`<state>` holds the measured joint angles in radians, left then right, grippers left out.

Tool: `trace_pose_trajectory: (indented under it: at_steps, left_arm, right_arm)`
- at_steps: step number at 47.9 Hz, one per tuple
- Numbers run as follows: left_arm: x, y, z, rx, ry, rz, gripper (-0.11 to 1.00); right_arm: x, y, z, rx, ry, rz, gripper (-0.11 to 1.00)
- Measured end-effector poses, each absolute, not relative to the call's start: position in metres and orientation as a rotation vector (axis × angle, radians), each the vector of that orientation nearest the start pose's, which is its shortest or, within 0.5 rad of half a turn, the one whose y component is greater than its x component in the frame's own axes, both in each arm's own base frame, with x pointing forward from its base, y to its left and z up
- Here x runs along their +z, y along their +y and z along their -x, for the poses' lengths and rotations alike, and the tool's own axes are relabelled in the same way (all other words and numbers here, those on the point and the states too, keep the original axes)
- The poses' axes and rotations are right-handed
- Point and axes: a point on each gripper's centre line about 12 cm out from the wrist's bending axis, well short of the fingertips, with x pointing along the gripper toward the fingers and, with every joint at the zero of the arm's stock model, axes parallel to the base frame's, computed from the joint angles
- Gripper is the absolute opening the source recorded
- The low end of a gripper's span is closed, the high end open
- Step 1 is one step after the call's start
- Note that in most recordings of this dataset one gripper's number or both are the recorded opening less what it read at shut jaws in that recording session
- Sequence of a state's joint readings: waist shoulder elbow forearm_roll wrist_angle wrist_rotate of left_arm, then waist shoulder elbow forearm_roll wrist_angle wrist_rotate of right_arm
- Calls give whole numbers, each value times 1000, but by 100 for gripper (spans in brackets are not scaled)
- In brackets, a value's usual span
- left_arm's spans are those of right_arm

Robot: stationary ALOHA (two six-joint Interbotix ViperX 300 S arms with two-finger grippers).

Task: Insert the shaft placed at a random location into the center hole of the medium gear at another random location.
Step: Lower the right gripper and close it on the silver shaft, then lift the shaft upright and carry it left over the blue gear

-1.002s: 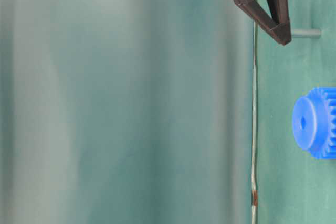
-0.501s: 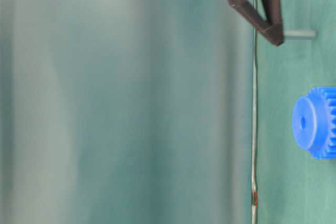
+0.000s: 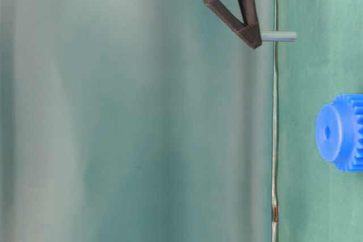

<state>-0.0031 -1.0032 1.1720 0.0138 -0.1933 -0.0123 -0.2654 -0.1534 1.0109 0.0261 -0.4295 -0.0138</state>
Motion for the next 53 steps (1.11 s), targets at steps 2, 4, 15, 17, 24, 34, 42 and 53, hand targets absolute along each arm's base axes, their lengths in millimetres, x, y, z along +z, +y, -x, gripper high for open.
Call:
trace_pose_trajectory:
  at_steps: [2,4,15,17,24,34,42,53]
  left_arm:
    - [291,-1,-193,-4,-25,-1,0]
    - [291,-1,-193,-4,-25,-3,0]
    - [291,-1,-193,-6,-25,-1,0]
    - [291,-1,-193,-6,-25,-1,0]
    - [291,-1,-193,-4,-25,-1,0]
    - [291,-1,-193,-6,-25,-3,0]
    - [291,-1,-193,-4,-25,-1,0]
    - [290,-1,-193,-6,-18,-3,0]
  right_arm:
    - [157,-84,-305,-275,426,-66,13]
    - [157,-84,-305,-274,426,-64,13]
    - [157,-84,-305,-274,426,-64,13]
    - [157,-84,-305,-274,426,-64,13]
    - [158,-83,-307,-271,421,-66,13]
    - [160,-77,-318,-244,413,-59,13]
    - [161,-69,-337,-209,407,-51,13]
    - [162,-59,-362,-169,415,-46,13]
